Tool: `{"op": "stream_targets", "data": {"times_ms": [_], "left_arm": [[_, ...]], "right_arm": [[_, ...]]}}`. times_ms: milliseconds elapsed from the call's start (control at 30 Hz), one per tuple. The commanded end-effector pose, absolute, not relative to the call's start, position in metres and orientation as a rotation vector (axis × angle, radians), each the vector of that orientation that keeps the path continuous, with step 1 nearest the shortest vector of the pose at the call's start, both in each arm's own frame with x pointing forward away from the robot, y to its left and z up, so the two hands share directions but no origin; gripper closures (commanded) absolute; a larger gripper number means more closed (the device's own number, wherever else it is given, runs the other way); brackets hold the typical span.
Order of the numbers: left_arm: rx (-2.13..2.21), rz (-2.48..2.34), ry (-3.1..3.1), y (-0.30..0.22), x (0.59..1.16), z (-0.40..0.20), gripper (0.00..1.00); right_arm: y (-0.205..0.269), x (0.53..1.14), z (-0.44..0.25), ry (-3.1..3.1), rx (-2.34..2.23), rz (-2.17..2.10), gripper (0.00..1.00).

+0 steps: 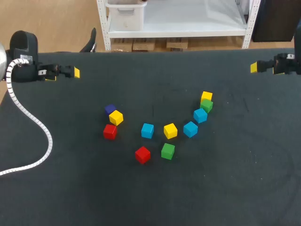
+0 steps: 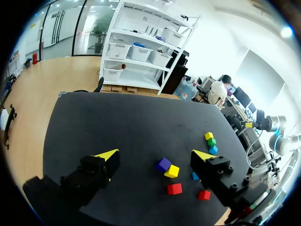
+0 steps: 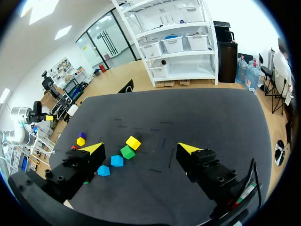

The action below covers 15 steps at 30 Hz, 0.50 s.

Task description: Place the blue cubes, place green cubes on the blue cubes, place the yellow cubes on the green cubes, then place the red cubes on the yellow cubes, and place purple cube on the red cubes.

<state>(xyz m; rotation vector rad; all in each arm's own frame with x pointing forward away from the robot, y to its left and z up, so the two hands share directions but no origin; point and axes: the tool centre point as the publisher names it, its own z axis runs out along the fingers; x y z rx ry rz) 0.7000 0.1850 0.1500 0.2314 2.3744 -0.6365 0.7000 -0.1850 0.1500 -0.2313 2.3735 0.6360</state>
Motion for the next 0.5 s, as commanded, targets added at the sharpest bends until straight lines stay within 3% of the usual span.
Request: {"op": "stream_targets", "data": {"times_ms": [33,500], "left_arm": [[0.231,-0.636,2.374,0.1850,0.7000,0.1500,0.00],[0.328,-0.607,2.385,0.1834,0.7011,0.1500,0.00]], "right_arm": [[-0.1850,0.7000,0.1500,2.374,-0.231,0.636,0.00],[-0.1850,0.7000,0.1500,2.374,-0.231,0.636,0.00]]}}
